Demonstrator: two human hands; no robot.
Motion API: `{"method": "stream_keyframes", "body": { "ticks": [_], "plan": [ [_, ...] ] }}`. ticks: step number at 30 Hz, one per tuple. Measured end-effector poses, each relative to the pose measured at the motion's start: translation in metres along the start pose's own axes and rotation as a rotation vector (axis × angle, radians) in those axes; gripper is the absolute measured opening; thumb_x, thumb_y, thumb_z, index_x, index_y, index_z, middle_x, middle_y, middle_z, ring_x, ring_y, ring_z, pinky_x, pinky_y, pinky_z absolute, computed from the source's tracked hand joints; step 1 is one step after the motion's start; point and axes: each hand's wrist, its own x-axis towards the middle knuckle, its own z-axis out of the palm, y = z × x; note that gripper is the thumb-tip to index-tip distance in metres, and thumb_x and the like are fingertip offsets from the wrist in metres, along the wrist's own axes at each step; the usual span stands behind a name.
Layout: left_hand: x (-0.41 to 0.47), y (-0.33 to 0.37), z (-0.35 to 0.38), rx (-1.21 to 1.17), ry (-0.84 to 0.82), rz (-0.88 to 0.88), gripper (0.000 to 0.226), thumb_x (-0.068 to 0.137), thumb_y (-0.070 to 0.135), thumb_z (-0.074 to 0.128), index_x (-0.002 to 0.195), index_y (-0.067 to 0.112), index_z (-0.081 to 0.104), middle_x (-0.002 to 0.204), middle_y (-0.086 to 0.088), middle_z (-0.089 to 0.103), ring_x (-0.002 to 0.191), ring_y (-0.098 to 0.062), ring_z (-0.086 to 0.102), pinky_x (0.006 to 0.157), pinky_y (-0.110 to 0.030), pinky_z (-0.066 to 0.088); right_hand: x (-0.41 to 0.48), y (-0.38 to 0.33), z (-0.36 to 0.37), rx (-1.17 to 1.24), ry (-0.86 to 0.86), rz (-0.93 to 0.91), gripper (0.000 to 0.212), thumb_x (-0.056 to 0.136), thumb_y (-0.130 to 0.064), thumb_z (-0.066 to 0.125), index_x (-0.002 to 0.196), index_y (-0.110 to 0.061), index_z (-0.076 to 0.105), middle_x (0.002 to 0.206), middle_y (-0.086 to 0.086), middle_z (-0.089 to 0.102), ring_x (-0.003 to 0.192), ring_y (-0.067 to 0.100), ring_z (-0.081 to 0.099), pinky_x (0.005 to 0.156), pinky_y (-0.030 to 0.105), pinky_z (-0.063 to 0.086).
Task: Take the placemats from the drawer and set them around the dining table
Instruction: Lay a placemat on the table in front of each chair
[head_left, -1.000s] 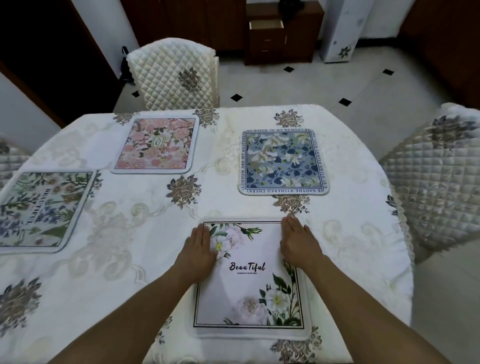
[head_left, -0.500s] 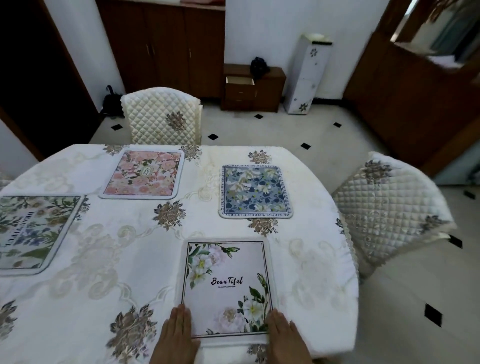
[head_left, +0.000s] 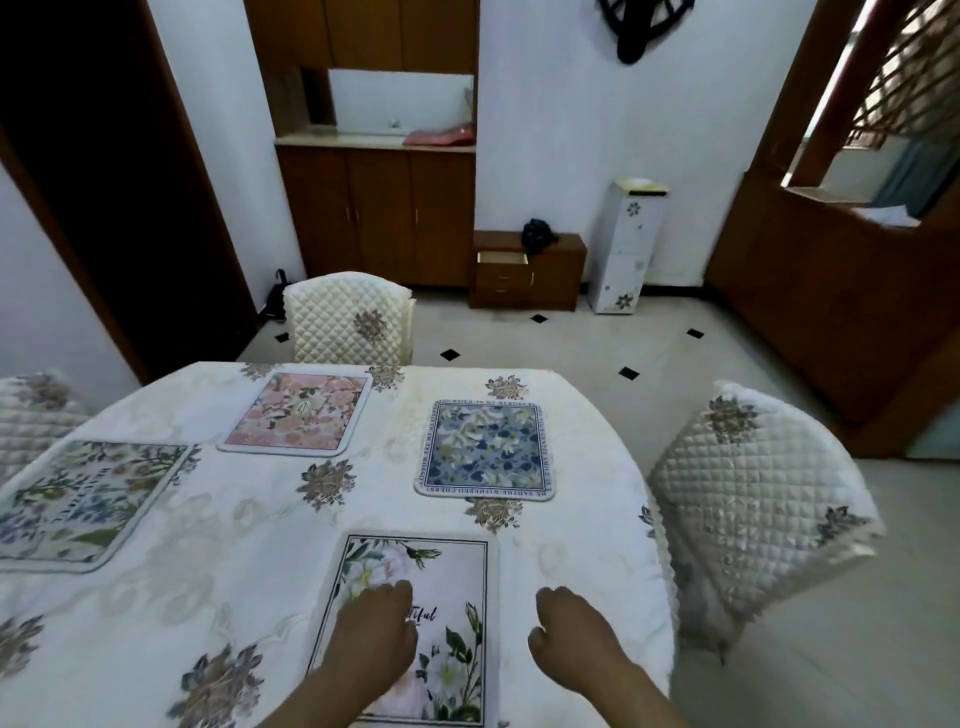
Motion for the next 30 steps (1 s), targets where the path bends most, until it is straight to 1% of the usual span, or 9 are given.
{"method": "stream_keyframes", "body": {
  "ticks": [2,4,9,12,17,21,24,26,30],
  "plan": [
    [0.005,0.032,-0.009,-0.01,0.027,-0.028,0.012,0.082,0.032,0.053,0.083,0.02,0.049,0.072,0.002,0.046,0.066,-0.02,0.041,0.058,-0.034,0.032,-0.005,0.024,-0.023,-0.032,0.064,-0.067,0.015,0.085,-0.032,0.042,0.086,-0.019,0.036,0.083,0.001,0.035,0.08,0.026,0.042,0.067,0.035,0.032],
    [0.009,0.06,-0.014,0.013,0.057,-0.043,0.015,0.084,0.033,0.052,0.087,0.018,0.053,0.077,0.0,0.051,0.07,-0.018,0.038,0.059,-0.034,0.031,-0.012,0.047,-0.046,-0.059,0.1,-0.121,0.015,0.086,-0.031,0.043,0.085,-0.019,0.035,0.078,-0.002,0.032,0.077,0.024,0.038,0.066,0.035,0.032],
    [0.007,0.117,-0.029,0.024,0.08,-0.081,0.022,0.087,0.038,0.05,0.095,0.018,0.055,0.095,-0.002,0.062,0.087,-0.023,0.056,0.064,-0.033,0.035,-0.032,0.091,-0.087,-0.092,0.157,-0.177,0.015,0.088,-0.03,0.044,0.086,-0.018,0.034,0.077,-0.001,0.031,0.077,0.025,0.037,0.066,0.033,0.029],
    [0.002,0.14,-0.036,0.067,0.062,-0.067,0.026,0.088,0.041,0.047,0.1,0.019,0.054,0.1,-0.001,0.061,0.097,-0.023,0.056,0.072,-0.035,0.04,-0.04,0.107,-0.097,-0.103,0.169,-0.197,0.015,0.088,-0.03,0.043,0.086,-0.018,0.034,0.074,-0.003,0.028,0.077,0.026,0.037,0.067,0.033,0.028],
    [0.001,0.164,-0.041,0.164,0.05,-0.008,0.029,0.089,0.042,0.045,0.105,0.018,0.053,0.102,-0.003,0.06,0.1,-0.026,0.054,0.073,-0.036,0.033,-0.053,0.121,-0.101,-0.143,0.175,-0.185,0.015,0.089,-0.029,0.042,0.085,-0.017,0.032,0.07,-0.005,0.022,0.081,0.029,0.043,0.067,0.033,0.027],
    [0.009,0.185,-0.03,0.126,0.06,0.084,0.03,0.089,0.043,0.048,0.104,0.018,0.055,0.099,-0.004,0.061,0.095,-0.027,0.056,0.074,-0.039,0.037,-0.069,0.143,-0.103,-0.139,0.172,-0.092,0.014,0.086,-0.027,0.043,0.085,-0.017,0.034,0.076,0.001,0.035,0.085,0.032,0.05,0.066,0.034,0.03],
    [0.02,0.213,-0.02,0.078,0.073,0.139,0.027,0.089,0.042,0.051,0.101,0.019,0.056,0.095,-0.002,0.062,0.091,-0.027,0.057,0.069,-0.036,0.03,-0.083,0.174,-0.112,-0.079,0.178,0.002,0.017,0.084,-0.028,0.046,0.092,-0.014,0.049,0.098,0.01,0.059,0.095,0.032,0.06,0.07,0.035,0.044],
    [0.025,0.238,-0.011,0.062,0.049,0.177,0.027,0.089,0.042,0.051,0.102,0.019,0.056,0.094,-0.002,0.062,0.09,-0.026,0.057,0.069,-0.036,0.03,-0.094,0.2,-0.118,-0.01,0.168,0.073,0.016,0.084,-0.027,0.05,0.096,-0.017,0.054,0.107,0.01,0.062,0.099,0.03,0.061,0.073,0.033,0.045],
    [0.043,0.295,-0.005,0.099,-0.013,0.245,0.028,0.088,0.045,0.049,0.102,0.021,0.054,0.096,-0.001,0.061,0.093,-0.026,0.057,0.069,-0.037,0.031,-0.105,0.256,-0.128,0.081,0.183,0.143,0.015,0.084,-0.029,0.051,0.096,-0.02,0.056,0.106,0.007,0.064,0.093,0.026,0.062,0.07,0.03,0.045]
  ]
}}
